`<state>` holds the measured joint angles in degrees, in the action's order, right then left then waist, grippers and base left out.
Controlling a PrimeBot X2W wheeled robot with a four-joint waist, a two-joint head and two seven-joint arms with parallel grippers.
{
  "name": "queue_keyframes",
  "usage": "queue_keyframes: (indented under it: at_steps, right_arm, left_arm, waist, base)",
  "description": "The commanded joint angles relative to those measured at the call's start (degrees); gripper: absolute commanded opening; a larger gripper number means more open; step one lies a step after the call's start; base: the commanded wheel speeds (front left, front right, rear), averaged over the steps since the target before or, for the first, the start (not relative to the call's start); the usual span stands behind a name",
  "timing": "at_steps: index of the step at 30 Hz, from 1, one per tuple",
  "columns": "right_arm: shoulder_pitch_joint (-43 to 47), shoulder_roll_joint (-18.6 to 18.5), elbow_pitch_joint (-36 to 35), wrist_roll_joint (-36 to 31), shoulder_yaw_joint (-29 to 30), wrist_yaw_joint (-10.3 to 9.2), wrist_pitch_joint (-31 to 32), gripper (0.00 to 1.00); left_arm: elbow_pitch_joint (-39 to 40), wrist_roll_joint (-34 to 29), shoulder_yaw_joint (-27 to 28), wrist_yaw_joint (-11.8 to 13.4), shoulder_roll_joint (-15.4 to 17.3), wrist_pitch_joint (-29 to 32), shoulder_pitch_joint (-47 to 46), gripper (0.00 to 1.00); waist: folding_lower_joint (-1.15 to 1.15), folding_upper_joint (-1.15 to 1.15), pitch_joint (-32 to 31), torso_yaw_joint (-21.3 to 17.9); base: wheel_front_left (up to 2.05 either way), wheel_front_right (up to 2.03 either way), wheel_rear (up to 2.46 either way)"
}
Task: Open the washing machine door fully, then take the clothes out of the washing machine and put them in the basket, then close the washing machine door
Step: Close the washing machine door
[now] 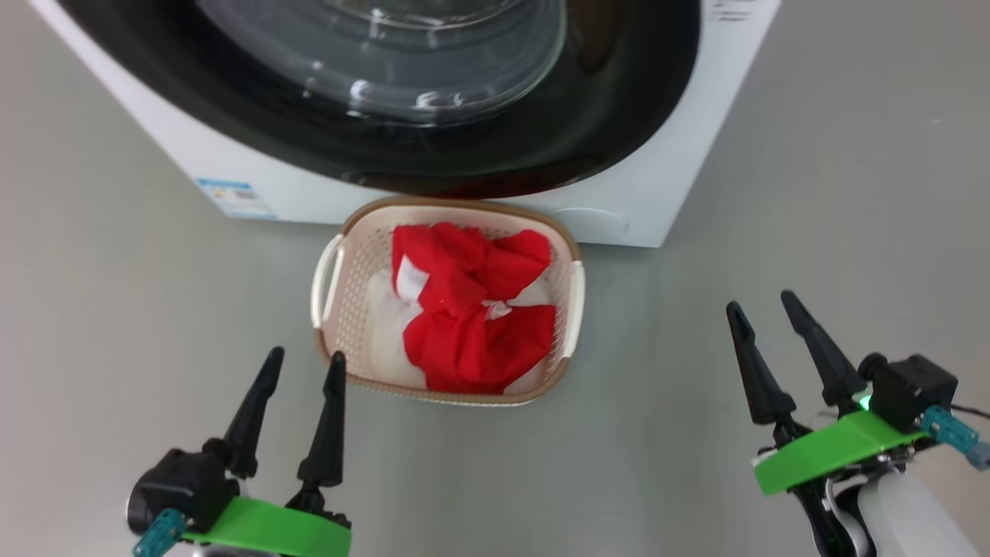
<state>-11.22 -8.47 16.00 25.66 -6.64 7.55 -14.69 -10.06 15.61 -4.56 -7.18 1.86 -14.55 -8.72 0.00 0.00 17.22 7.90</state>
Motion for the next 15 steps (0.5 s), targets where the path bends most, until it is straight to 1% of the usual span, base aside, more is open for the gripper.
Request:
queue_keyframes:
  at_steps: [1, 15]
  right_arm:
    - [1.25, 0.19, -1.26, 0.56, -1.11, -0.06, -0.31, 1.0]
    - [8.28, 2.27, -2.72, 0.17, 2.9, -0.06, -0.31, 1.0]
  left_arm:
    - [1.34, -0.21, 2.45, -0.3, 1.02, -0.45, 0.84, 1.0]
    - [1.32, -0.65, 4.04, -0.3, 1.02, -0.45, 4.92, 1.0]
  waist:
    - [0.0, 0.0, -1.75, -2.14]
    - [0.0, 0.0, -5.58, -6.41]
  base:
    - [0.0, 0.0, 0.0]
    - [0.0, 0.0, 0.0]
